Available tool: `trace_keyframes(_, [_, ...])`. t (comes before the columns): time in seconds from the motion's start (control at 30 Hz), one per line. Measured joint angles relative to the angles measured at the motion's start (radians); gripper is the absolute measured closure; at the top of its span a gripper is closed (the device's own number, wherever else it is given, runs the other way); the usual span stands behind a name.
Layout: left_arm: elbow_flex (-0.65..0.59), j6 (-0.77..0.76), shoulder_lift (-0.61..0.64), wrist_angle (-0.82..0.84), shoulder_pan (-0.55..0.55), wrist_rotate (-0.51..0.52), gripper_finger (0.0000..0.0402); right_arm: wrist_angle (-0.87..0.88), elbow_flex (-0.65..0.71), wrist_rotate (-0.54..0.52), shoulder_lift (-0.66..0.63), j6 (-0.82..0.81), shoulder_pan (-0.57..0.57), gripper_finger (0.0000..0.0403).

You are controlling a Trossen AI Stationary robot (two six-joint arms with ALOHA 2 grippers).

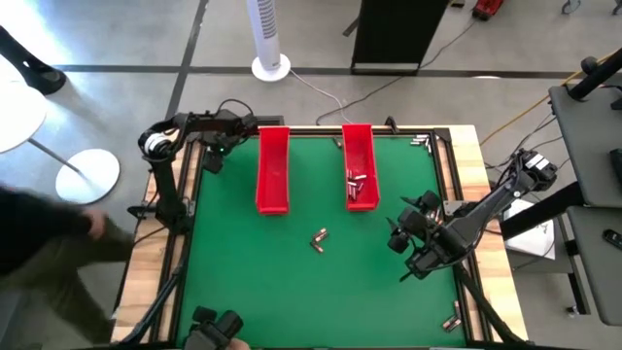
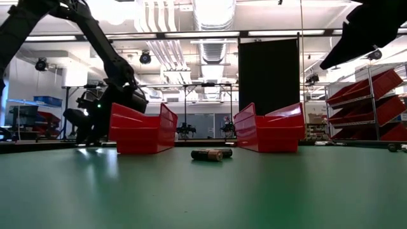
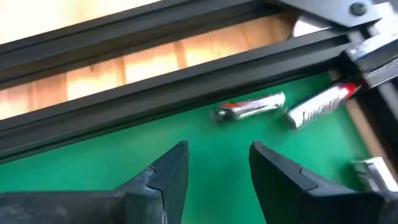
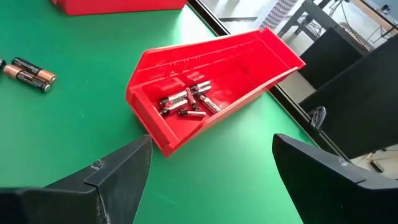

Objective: Sort batteries
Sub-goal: Put the silver battery into the right red bin

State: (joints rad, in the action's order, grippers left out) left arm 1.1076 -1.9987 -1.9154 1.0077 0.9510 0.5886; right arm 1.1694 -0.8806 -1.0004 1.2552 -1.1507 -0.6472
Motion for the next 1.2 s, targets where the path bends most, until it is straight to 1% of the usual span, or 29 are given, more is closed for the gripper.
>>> trace_keyframes(0.07, [0.003, 0.005, 0.007, -0.021, 0.005, 0.0, 0.0253, 0.0, 0.001, -0.001, -0.005, 0.006, 0.0, 0.0079])
trace_keyframes(0.17, [0.014, 0.084, 0.011, -0.094, 0.016, 0.001, 0.0253, 0.0, 0.002, -0.012, -0.006, 0.011, 0.0, 0.0084])
trace_keyframes(0.33, [0.028, 0.11, 0.012, -0.093, 0.019, 0.012, 0.0253, -0.001, 0.002, -0.019, -0.006, 0.024, 0.004, 0.0094])
trace_keyframes(0.47, [0.045, 0.264, 0.012, -0.091, 0.036, 0.063, 0.0253, 0.0, 0.002, -0.022, -0.011, 0.037, 0.014, 0.01])
trace_keyframes(0.53, [0.06, 0.34, 0.012, -0.091, 0.058, 0.064, 0.0253, -0.001, 0.002, -0.022, -0.014, 0.039, 0.023, 0.0101])
trace_keyframes(0.67, [0.116, 0.571, 0.012, -0.092, 0.109, 0.025, 0.0253, 0.0, 0.002, -0.022, -0.019, 0.04, 0.042, 0.0096])
trace_keyframes(0.83, [0.15, 0.599, 0.014, -0.065, 0.14, -0.066, 0.0253, -0.001, 0.002, -0.021, -0.017, 0.049, 0.058, 0.0083])
trace_keyframes(0.93, [0.14, 0.632, 0.014, -0.069, 0.128, -0.076, 0.0253, -0.001, 0.002, -0.022, -0.017, 0.052, 0.061, 0.0076])
trace_keyframes(1.07, [0.142, 0.684, 0.007, -0.141, 0.09, -0.093, 0.0253, -0.005, 0.002, -0.03, -0.017, 0.081, 0.081, 0.0074])
trace_keyframes(1.13, [0.166, 0.743, 0.001, -0.143, 0.086, -0.101, 0.0253, -0.004, 0.001, -0.031, -0.017, 0.091, 0.099, 0.0076])
trace_keyframes(1.2, [0.206, 0.842, 0.0, -0.14, 0.093, -0.096, 0.0253, -0.006, -0.004, -0.031, -0.017, 0.091, 0.113, 0.008])
